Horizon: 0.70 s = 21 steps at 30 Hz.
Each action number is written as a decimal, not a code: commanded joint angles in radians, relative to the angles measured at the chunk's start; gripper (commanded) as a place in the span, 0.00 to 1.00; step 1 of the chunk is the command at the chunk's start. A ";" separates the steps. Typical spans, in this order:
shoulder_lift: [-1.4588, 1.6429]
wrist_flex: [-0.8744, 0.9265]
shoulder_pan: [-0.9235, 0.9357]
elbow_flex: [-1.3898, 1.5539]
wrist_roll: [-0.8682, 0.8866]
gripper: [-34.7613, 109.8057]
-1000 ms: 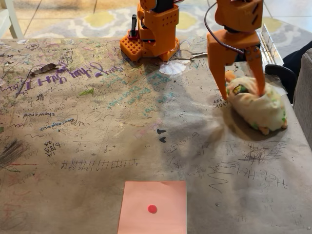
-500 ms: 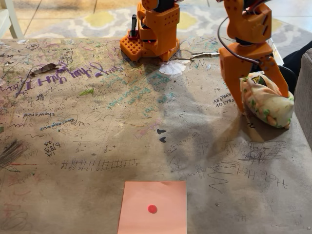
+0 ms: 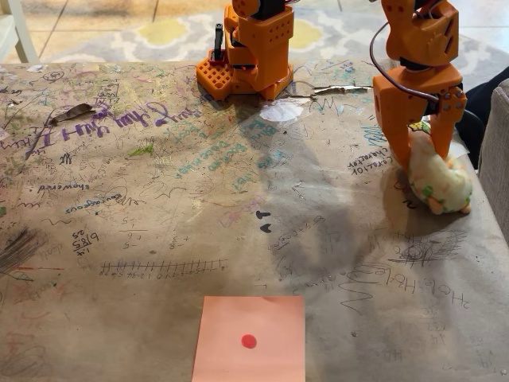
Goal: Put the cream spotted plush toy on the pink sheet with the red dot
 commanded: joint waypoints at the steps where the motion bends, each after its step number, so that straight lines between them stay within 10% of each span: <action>1: 0.106 0.084 0.057 -0.083 0.008 0.25; 21: 0.888 0.744 0.120 -0.712 0.051 0.26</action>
